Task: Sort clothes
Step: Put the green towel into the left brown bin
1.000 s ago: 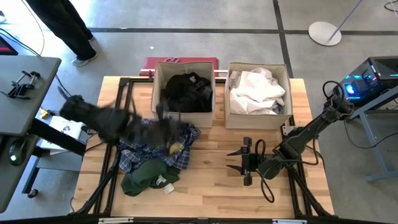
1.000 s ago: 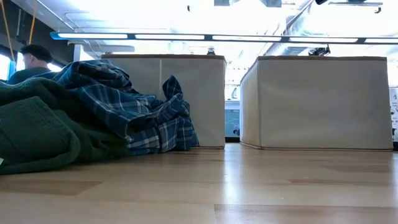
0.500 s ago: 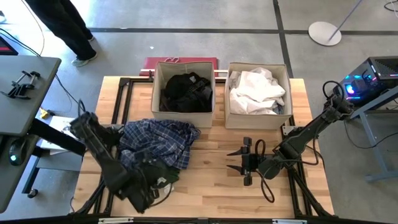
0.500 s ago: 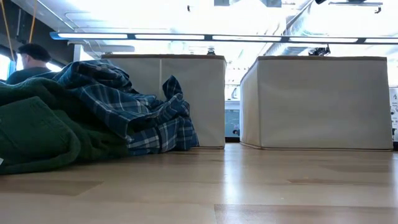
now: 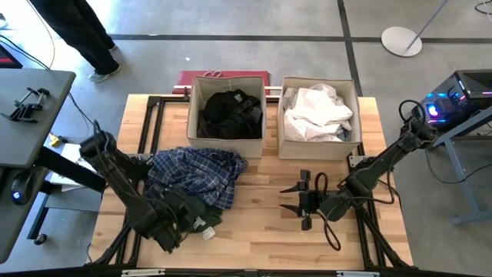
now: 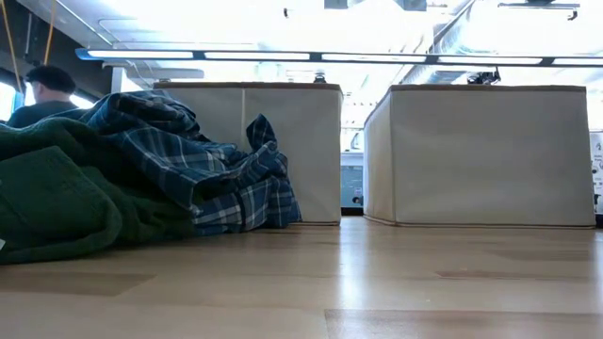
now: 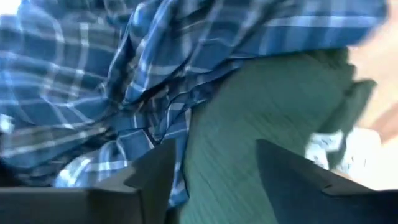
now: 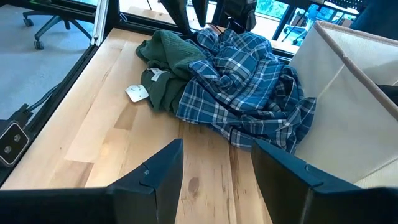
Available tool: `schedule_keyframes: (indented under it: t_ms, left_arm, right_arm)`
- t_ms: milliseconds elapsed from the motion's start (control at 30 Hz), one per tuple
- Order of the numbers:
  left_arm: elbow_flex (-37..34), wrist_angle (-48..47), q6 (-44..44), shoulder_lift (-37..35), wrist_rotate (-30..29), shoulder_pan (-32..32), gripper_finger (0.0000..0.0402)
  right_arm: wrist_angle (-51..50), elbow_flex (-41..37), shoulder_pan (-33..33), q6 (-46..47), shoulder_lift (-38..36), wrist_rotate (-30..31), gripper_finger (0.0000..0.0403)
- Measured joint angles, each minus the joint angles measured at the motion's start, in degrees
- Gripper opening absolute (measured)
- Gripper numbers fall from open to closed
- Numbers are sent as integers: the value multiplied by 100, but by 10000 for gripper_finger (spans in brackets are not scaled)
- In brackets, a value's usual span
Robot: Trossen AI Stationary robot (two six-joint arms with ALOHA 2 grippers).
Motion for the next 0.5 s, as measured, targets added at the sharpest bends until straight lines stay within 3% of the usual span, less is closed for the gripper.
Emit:
schedule_keyframes:
  t_ms: [133, 267, 400, 500]
  left_arm:
    - [-1181, 1250, -355, -407, 9, 78, 246]
    - [-2119, 2890, 43, -504, 264, 201, 243]
    - [-2625, 3979, 233, -413, 355, 347, 196]
    - [-2664, 4055, 330, -390, 360, 402, 122]
  right_arm:
    - [1, 0, 0, 5, 0, -2, 179]
    - [4, 0, 0, 12, 0, -2, 179]
    - [5, 0, 0, 130, 0, -2, 179]
    - [6, 0, 0, 206, 0, -2, 179]
